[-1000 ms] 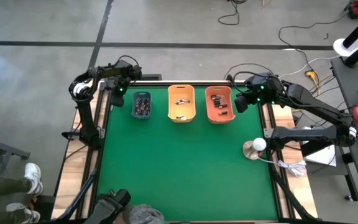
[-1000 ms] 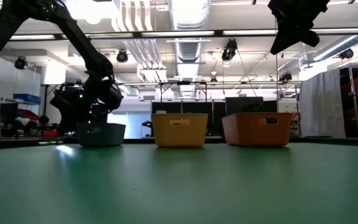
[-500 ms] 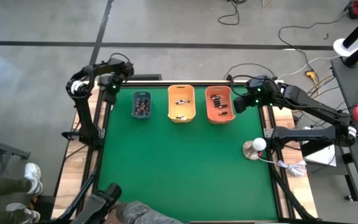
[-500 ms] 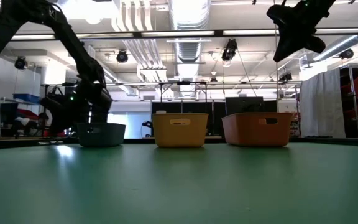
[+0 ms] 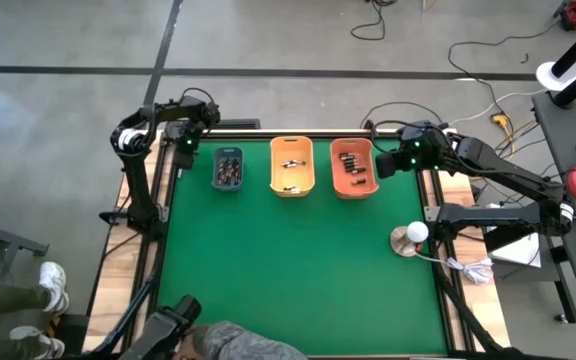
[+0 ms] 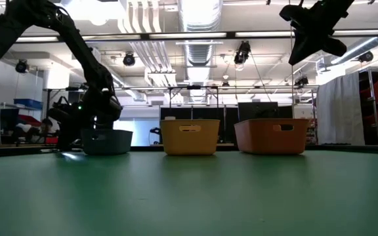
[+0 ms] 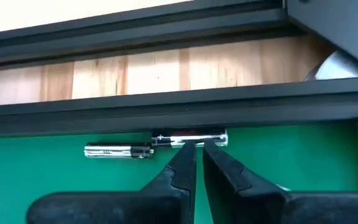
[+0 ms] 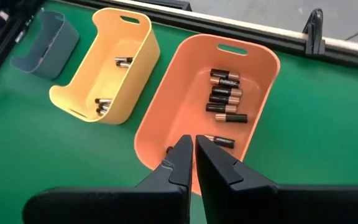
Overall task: Sort batteries
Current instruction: Adjust the silver batteries
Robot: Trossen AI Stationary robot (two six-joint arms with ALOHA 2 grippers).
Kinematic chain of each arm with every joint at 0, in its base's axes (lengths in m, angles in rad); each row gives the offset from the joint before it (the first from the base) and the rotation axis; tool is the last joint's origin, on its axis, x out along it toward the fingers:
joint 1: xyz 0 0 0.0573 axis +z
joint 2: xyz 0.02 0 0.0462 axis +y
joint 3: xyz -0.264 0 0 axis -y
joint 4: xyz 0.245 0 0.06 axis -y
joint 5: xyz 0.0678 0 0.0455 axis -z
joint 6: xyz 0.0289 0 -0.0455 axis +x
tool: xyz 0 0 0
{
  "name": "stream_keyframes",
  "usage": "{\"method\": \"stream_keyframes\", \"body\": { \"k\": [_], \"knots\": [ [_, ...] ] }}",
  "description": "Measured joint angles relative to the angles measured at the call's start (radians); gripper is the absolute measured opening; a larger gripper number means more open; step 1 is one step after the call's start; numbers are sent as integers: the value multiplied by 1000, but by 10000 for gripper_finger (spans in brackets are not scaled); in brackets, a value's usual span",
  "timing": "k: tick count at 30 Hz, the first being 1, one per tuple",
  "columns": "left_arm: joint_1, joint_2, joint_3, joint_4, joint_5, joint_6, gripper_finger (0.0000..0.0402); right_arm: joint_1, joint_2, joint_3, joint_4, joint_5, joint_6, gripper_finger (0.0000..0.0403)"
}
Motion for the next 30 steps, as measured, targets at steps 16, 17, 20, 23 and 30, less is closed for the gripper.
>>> {"method": "stream_keyframes", "body": {
  "k": [16, 17, 20, 23, 30],
  "knots": [
    [10, 14, 25, -47, -69, 32, 10, 0, 0, 0, 4, -29, 25, 13],
    [10, 19, 30, -47, -69, 30, 10, 0, 0, 0, 4, -32, 29, 13],
    [10, 42, 44, -54, -56, 29, 10, 0, 0, 0, 3, -37, 33, 13],
    [10, 71, 62, -57, -21, 24, 10, 0, 0, 0, 2, -37, 33, 13],
    [19, 122, 108, -87, 28, 64, 10, 0, 0, 0, -9, -39, 47, 13]
  ]
}}
